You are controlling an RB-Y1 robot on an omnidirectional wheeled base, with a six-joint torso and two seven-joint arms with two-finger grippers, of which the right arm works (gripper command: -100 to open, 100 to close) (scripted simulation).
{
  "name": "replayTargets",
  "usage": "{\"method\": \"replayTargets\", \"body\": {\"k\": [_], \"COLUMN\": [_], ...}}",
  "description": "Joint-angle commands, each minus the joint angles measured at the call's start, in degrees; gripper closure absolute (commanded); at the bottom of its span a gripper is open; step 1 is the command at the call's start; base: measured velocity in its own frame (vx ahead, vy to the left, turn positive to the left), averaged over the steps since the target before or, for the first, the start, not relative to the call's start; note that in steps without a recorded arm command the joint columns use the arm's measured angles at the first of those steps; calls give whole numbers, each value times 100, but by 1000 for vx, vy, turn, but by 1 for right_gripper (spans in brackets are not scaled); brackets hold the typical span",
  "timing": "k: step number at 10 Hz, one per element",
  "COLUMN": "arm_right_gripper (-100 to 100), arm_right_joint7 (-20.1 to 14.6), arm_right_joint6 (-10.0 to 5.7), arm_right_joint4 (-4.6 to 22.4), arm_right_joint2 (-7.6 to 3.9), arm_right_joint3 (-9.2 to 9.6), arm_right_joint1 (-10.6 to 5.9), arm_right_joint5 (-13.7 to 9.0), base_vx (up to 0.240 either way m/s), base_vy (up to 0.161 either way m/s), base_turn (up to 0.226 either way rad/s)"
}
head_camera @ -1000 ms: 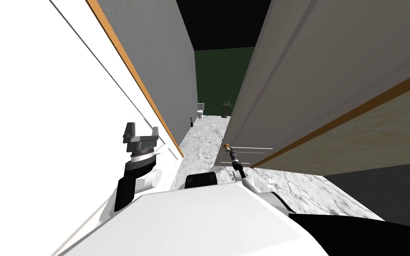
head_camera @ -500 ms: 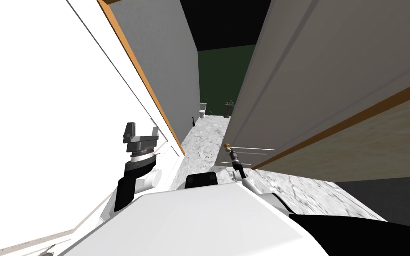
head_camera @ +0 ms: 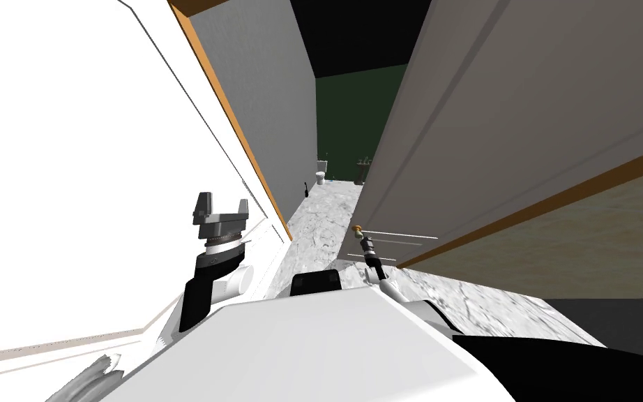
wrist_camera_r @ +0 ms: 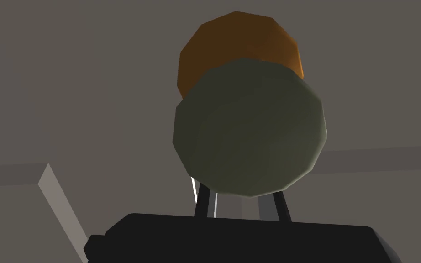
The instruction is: Pull the door open
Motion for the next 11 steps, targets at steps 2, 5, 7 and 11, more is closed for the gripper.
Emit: {"method": "replayTargets", "body": {"k": [2,5,7,11], "arm_right_gripper": [100,100,100,-100], "arm_right_joint7": [-194,-671,-908,-1450], "arm_right_joint6": [69,111,131,282], "arm_right_joint4": [-276,-300,-311,-346], "arm_right_joint2": [110,112,112,99], "arm_right_joint3": [77,97,107,119], "arm_right_joint1": [63,68,70,163], "arm_right_joint5": [-23,-212,-304,-559], "base_vx": [-45,-56,-34,-68], "base_vy": [-22,-26,-6,-11], "base_turn": [41,107,26,63]}}
